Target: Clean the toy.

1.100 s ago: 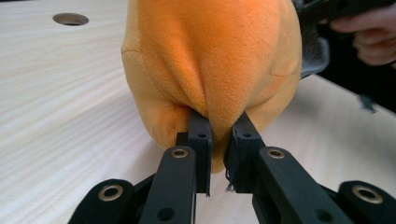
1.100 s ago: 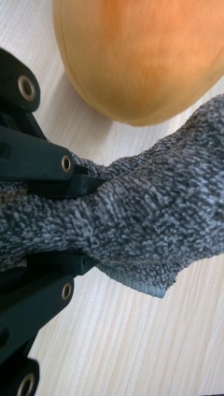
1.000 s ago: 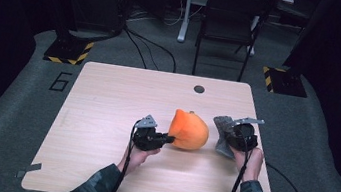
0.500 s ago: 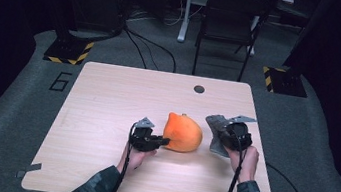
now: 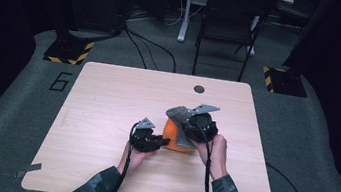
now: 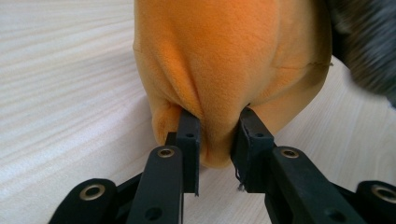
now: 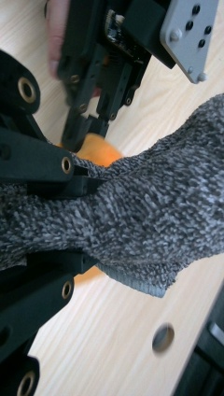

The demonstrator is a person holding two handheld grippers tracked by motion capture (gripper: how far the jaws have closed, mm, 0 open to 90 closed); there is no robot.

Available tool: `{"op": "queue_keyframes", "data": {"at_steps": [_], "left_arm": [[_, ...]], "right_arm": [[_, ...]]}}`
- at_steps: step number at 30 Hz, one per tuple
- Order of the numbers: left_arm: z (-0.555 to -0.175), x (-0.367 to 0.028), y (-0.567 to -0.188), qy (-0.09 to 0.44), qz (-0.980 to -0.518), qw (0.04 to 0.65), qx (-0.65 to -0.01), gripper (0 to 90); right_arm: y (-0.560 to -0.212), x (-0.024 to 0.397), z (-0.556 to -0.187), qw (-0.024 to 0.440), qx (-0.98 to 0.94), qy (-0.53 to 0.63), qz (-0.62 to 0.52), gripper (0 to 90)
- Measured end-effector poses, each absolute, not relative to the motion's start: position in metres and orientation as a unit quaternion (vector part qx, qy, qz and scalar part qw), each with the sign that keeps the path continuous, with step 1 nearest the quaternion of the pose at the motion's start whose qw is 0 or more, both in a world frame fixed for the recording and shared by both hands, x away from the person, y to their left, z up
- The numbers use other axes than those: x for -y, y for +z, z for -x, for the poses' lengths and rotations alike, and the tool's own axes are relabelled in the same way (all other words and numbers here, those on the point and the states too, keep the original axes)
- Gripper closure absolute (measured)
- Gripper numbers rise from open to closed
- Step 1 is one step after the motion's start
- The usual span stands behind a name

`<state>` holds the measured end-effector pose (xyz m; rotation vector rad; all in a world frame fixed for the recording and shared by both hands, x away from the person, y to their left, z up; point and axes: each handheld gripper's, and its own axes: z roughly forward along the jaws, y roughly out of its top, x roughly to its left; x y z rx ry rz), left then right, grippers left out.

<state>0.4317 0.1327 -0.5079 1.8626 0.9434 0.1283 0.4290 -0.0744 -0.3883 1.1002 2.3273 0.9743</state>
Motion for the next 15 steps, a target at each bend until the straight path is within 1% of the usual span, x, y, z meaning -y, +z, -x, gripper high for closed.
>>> {"op": "queue_keyframes", "data": {"at_steps": [1, 3, 4, 6, 9, 11, 14, 15], "left_arm": [[-0.431, -0.132, -0.508, 0.062, -0.775, 0.499, -0.382, 72.1], [-0.429, -0.128, -0.509, 0.081, -0.783, 0.489, -0.375, 70.4], [-0.429, -0.128, -0.510, 0.087, -0.785, 0.488, -0.372, 69.8], [-0.429, -0.128, -0.510, 0.092, -0.790, 0.485, -0.365, 67.8], [-0.429, -0.127, -0.510, 0.107, -0.794, 0.480, -0.358, 61.3], [-0.428, -0.126, -0.511, 0.115, -0.796, 0.478, -0.352, 59.2], [-0.427, -0.125, -0.513, 0.127, -0.796, 0.481, -0.344, 59.7], [-0.426, -0.124, -0.513, 0.132, -0.799, 0.479, -0.339, 62.3]], "right_arm": [[-0.394, 0.069, -0.432, 0.187, -0.836, 0.340, -0.389, 73.4], [-0.407, 0.062, -0.437, 0.203, -0.842, 0.321, -0.384, 73.9], [-0.411, 0.062, -0.439, 0.202, -0.843, 0.320, -0.381, 74.2], [-0.413, 0.063, -0.441, 0.197, -0.843, 0.322, -0.383, 74.5], [-0.415, 0.064, -0.443, 0.194, -0.839, 0.325, -0.391, 75.0], [-0.417, 0.065, -0.445, 0.196, -0.842, 0.324, -0.384, 75.1], [-0.417, 0.066, -0.445, 0.191, -0.841, 0.323, -0.390, 75.1], [-0.418, 0.066, -0.446, 0.193, -0.839, 0.326, -0.390, 75.1]]}}
